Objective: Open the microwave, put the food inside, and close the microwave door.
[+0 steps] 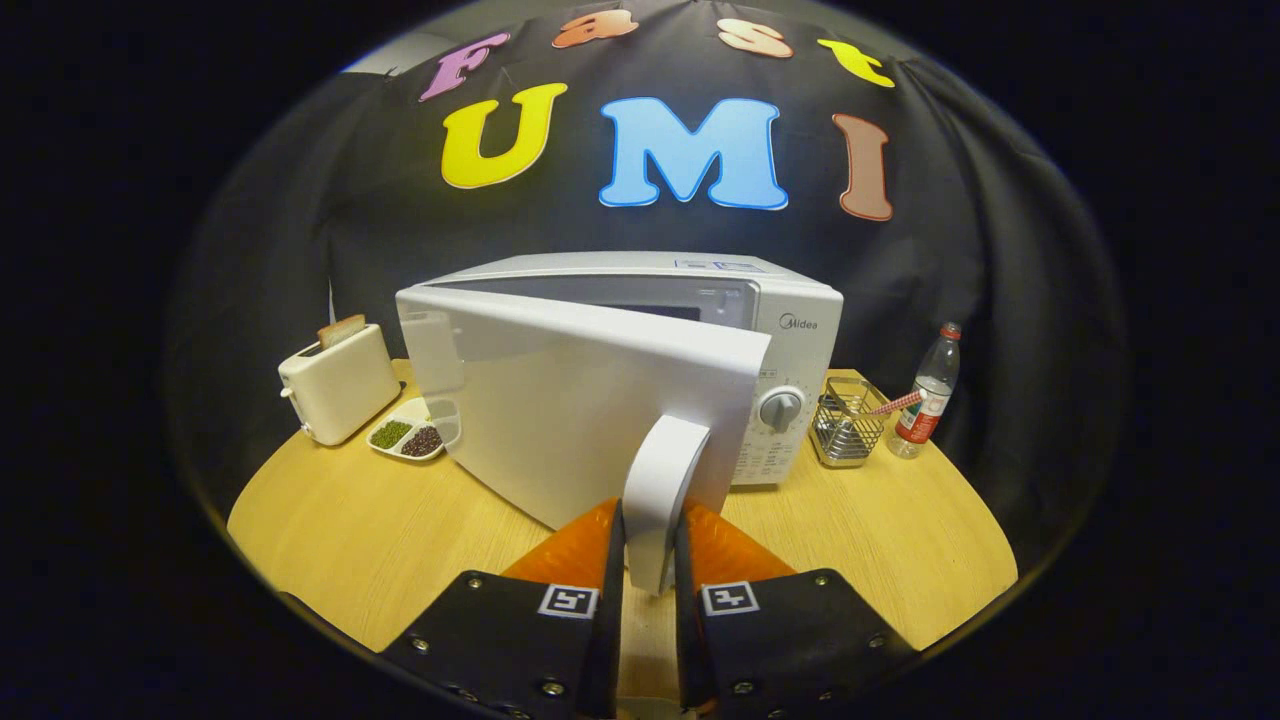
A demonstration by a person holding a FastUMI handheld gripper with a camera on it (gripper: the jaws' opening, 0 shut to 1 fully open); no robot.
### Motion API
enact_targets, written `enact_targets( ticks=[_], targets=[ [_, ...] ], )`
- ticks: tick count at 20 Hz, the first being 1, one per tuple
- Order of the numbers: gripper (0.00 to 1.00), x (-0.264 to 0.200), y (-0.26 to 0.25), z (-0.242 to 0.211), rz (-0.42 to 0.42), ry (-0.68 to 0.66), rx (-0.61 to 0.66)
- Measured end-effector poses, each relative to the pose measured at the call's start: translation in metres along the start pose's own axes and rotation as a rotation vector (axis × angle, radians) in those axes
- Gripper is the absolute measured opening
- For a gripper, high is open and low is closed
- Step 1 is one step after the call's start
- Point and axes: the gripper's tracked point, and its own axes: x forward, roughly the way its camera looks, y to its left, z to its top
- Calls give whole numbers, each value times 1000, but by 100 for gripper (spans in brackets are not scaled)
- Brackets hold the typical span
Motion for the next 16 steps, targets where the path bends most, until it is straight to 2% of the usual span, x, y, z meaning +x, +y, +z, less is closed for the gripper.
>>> enact_targets(
  ticks=[1, 3, 11, 16],
  targets=[
    [24, -6, 7, -2, 3, 6, -1],
    [31, -15, 17, -7, 5, 12, -5],
    [32, -52, 58, -23, 38, 21, -34],
    [32, -73, 93, -29, 90, 6, -26]
  ],
)
